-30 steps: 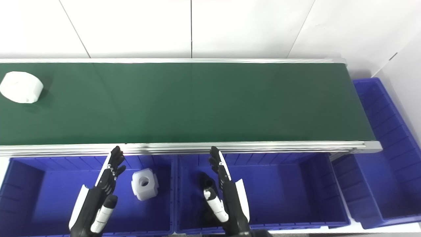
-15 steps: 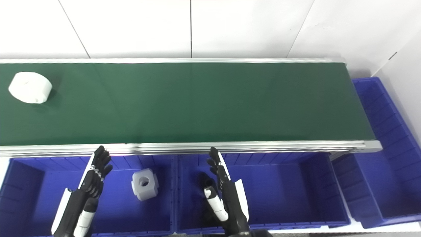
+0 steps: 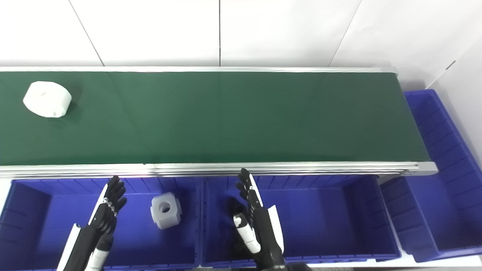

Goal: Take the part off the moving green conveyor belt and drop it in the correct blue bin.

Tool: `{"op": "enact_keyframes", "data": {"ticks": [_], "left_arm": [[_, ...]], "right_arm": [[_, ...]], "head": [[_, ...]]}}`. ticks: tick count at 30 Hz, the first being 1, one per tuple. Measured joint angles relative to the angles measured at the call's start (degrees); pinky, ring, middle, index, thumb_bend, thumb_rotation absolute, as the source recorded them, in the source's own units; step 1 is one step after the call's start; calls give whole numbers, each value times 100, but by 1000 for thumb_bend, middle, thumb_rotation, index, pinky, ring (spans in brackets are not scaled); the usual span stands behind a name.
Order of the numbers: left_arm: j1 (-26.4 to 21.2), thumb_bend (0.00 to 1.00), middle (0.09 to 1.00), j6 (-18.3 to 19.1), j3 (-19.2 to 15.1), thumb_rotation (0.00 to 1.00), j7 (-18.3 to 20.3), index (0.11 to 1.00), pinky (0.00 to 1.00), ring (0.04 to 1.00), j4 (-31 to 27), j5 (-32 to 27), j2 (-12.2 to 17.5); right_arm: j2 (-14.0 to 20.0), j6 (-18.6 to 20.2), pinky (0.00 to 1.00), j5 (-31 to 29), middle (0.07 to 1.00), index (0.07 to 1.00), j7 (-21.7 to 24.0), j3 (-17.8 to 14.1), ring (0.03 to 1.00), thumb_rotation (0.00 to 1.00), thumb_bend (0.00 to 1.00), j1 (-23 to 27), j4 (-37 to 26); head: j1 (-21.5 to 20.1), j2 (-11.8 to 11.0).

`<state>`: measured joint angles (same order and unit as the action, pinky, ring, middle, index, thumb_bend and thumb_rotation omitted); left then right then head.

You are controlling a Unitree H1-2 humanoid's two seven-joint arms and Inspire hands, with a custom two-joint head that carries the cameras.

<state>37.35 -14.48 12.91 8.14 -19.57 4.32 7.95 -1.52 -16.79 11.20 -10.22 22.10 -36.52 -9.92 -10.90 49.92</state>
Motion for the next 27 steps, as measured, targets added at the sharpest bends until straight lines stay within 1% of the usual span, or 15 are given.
{"op": "enact_keyframes", "data": {"ticks": [2,14,21,22,25,27], "left_arm": [[-27,713,1000,-3,-7,914,0,1000,965,991,61,10,-15],[-63,737,1000,-6,15,901,1,1000,962,989,122,80,-66],[-80,730,1000,-7,38,911,5,1000,958,989,121,68,-69],[-85,741,1000,-6,46,915,9,1000,965,994,118,58,-68],[-130,791,1000,-6,64,936,47,1000,955,993,68,52,-54],[-163,813,1000,8,54,918,96,1000,962,995,-86,-21,-32]], "right_arm": [[0,0,941,-22,959,986,8,1,927,1000,876,-6,-2],[3,0,935,-114,960,984,80,2,924,1000,852,-194,-83],[2,0,944,-98,964,988,89,0,931,1000,863,-221,-110],[2,0,940,-96,963,987,92,0,931,1000,868,-220,-111],[6,2,925,-55,960,984,100,3,924,1000,882,-221,-150],[11,5,941,3,976,998,133,18,938,1000,895,-246,-369]], "head": [[0,0],[-26,-18],[-44,-9],[-122,-26],[-106,-18],[-97,-18]]}}
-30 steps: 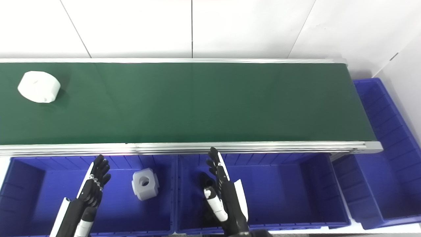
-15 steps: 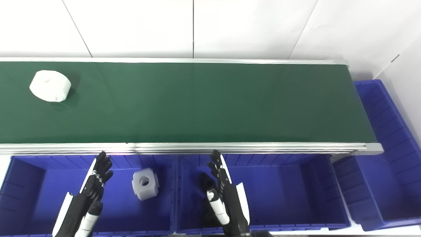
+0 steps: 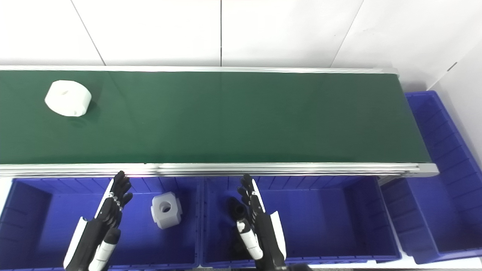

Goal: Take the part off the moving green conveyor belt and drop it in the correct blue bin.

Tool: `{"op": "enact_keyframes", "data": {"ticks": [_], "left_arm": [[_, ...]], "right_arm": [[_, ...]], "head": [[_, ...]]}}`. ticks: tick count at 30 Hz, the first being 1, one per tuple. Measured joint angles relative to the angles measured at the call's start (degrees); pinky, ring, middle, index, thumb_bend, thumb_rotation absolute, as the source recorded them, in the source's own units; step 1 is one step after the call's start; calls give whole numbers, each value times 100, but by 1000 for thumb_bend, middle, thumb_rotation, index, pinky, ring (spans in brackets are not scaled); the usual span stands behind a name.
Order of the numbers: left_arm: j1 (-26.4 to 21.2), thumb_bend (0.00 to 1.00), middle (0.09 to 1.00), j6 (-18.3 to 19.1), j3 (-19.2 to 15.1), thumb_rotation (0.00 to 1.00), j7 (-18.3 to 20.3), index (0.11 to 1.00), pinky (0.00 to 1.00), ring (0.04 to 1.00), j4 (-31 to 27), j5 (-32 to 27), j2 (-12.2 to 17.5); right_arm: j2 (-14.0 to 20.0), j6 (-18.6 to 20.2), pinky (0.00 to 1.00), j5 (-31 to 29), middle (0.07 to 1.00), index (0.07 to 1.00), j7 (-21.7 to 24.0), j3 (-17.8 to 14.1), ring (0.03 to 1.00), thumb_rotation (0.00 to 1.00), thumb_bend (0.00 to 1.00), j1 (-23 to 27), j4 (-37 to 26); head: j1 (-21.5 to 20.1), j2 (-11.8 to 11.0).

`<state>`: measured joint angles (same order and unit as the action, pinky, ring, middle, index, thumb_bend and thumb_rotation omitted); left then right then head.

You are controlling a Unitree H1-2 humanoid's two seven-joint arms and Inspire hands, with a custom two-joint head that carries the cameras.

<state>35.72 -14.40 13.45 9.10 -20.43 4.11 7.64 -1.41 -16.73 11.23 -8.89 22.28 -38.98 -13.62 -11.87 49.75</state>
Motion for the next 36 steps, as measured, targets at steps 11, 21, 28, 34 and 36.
{"op": "enact_keyframes", "data": {"ticks": [11,21,28,34,36], "left_arm": [[25,820,1000,-72,-760,908,47,1000,973,994,-793,-781,589],[-73,901,984,-269,-738,900,139,1000,926,974,-323,-899,550],[-93,853,985,-211,-707,894,157,1000,964,986,-446,-732,545],[-166,820,992,-123,-524,907,166,1000,953,995,-435,-583,371],[-183,827,997,-141,-426,913,169,1000,940,989,-384,-454,268]], "right_arm": [[292,12,972,-550,984,1000,174,-317,950,1000,897,-515,-1392],[252,-309,989,-610,983,1000,180,-595,937,1000,889,-378,-827],[180,-315,980,-666,975,1000,237,-617,937,1000,875,-379,-828],[195,-321,978,-737,978,1000,328,-679,942,1000,898,-369,-775],[206,-343,977,-776,981,1000,356,-712,945,1000,909,-347,-582]], "head": [[88,35],[158,53],[246,254],[728,-25],[913,-358]]}}
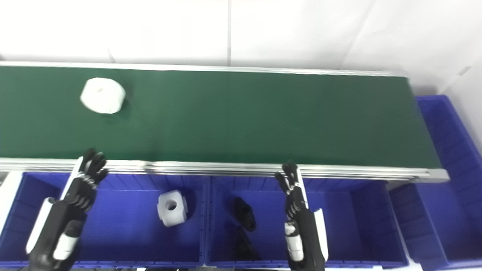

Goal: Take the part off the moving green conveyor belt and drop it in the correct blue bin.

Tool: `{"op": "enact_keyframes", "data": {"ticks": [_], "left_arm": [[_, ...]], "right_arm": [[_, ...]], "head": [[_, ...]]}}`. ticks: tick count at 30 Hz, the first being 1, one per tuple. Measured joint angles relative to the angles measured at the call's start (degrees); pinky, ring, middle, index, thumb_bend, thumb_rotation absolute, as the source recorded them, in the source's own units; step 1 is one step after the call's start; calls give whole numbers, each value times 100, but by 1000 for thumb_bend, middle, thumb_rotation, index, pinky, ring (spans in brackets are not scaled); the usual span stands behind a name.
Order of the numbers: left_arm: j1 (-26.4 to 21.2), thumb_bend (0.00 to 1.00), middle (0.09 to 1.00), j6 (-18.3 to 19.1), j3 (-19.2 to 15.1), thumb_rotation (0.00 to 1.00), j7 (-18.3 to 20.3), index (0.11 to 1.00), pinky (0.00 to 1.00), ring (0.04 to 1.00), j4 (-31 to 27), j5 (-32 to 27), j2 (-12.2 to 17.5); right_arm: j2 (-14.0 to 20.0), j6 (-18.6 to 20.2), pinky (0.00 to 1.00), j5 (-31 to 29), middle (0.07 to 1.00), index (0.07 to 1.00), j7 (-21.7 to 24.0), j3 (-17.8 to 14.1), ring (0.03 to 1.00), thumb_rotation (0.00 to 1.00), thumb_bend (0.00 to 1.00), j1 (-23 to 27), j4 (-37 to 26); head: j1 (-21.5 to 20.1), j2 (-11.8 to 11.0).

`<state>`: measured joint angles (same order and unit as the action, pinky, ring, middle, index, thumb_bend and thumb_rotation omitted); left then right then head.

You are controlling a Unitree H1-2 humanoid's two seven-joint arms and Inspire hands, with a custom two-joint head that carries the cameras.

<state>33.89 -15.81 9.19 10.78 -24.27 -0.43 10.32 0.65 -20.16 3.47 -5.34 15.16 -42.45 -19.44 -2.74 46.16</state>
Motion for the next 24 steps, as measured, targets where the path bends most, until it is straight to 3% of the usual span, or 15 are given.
{"op": "enact_keyframes", "data": {"ticks": [3,5,9,16,24], "left_arm": [[-6,873,1000,-126,23,905,-1,1000,920,988,174,118,-94],[4,909,1000,-135,24,907,-2,1000,899,985,285,217,-102],[8,931,995,-248,29,909,-18,1000,881,973,474,335,-120],[-11,931,986,-436,63,894,-74,1000,868,958,655,488,-265],[-27,925,988,-438,64,882,-73,1000,870,960,656,487,-279]], "right_arm": [[21,-110,972,-47,978,1000,35,-58,938,1000,904,6,240],[39,-231,976,-111,981,1000,55,-102,940,1000,917,14,369],[83,-329,988,-220,989,1000,146,-157,950,1000,934,84,548],[82,-339,993,-287,993,1000,185,-234,951,1000,923,194,738],[69,-339,999,-324,994,1000,267,-271,953,1000,914,194,751]], "head": [[150,-378],[151,-380],[282,-705],[379,-828],[414,-820]]}}
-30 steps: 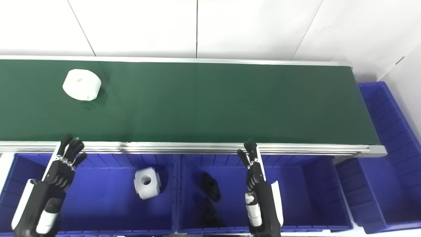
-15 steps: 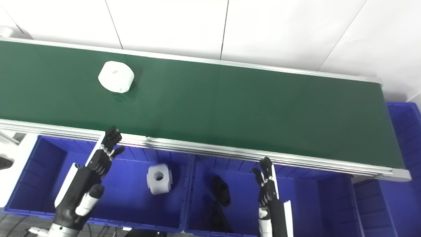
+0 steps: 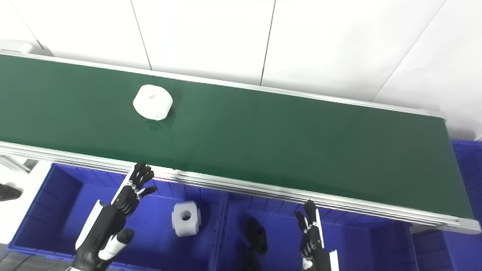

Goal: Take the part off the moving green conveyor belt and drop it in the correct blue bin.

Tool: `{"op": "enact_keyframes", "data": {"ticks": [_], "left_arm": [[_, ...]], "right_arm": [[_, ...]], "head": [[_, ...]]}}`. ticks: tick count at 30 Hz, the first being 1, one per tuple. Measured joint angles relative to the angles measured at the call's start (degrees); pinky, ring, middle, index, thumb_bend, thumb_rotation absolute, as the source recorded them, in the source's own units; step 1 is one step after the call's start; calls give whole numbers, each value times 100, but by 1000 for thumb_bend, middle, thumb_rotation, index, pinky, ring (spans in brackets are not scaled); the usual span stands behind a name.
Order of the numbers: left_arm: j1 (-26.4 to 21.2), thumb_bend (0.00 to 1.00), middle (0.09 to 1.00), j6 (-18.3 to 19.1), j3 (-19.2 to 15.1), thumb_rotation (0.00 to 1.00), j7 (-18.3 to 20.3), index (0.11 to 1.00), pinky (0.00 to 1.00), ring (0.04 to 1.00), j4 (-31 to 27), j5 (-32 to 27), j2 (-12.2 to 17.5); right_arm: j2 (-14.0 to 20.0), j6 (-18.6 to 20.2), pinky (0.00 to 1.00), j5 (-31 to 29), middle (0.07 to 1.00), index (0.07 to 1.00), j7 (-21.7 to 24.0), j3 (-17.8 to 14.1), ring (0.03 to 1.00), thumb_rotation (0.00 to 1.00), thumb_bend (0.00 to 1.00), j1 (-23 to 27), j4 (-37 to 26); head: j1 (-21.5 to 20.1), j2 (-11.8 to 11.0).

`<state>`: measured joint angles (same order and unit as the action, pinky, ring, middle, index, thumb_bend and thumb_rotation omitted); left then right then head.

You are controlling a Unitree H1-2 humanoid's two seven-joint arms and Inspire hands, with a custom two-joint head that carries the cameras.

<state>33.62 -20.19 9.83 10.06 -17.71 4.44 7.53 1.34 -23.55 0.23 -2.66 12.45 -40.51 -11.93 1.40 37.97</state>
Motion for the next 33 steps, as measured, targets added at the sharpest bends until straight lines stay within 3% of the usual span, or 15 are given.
{"op": "enact_keyframes", "data": {"ticks": [6,8,9,11,16,20,23,29,31,33], "left_arm": [[-10,934,985,-44,2,844,8,1000,843,953,-153,-31,4],[-43,917,985,-44,2,776,14,1000,857,960,-305,-44,5],[-92,900,988,-38,2,662,25,1000,895,980,-385,-100,10],[-237,927,979,53,-2,547,68,997,884,977,-600,-274,63],[-1165,984,975,408,-242,445,229,988,887,994,-1096,-258,440],[-2097,1000,958,777,-457,398,491,978,869,954,-1090,-80,1037],[-2743,1000,947,873,-523,427,638,968,816,919,-1062,430,1345],[-3956,1000,929,969,-379,184,824,927,733,887,-757,2140,1563],[-4276,1000,921,914,-231,162,886,918,817,894,-466,2573,1573],[-4543,1000,922,813,-82,165,904,923,833,894,-122,2944,1582]], "right_arm": [[-38,0,998,8,997,1000,4,1,952,1000,907,0,1],[-48,0,1000,8,999,1000,5,3,957,1000,913,3,16],[-50,0,1000,9,1000,1000,5,5,960,1000,914,4,27],[-57,0,1000,11,1000,1000,8,9,971,1000,928,6,43],[-78,1,1000,-29,1000,1000,74,47,987,1000,942,68,142],[-145,0,1000,-18,1000,1000,84,54,975,1000,910,97,208],[-186,-1,1000,0,1000,1000,84,49,974,1000,903,164,291],[-250,-7,1000,-18,1000,1000,107,47,962,1000,872,256,468],[-252,-8,989,-36,998,1000,109,43,951,1000,849,282,558],[-268,-8,982,-47,995,1000,111,43,949,1000,848,295,603]], "head": [[62,-18],[149,-70],[150,-70],[211,-88],[229,-185],[220,-412],[211,-509],[211,-790],[176,-861],[150,-870]]}}
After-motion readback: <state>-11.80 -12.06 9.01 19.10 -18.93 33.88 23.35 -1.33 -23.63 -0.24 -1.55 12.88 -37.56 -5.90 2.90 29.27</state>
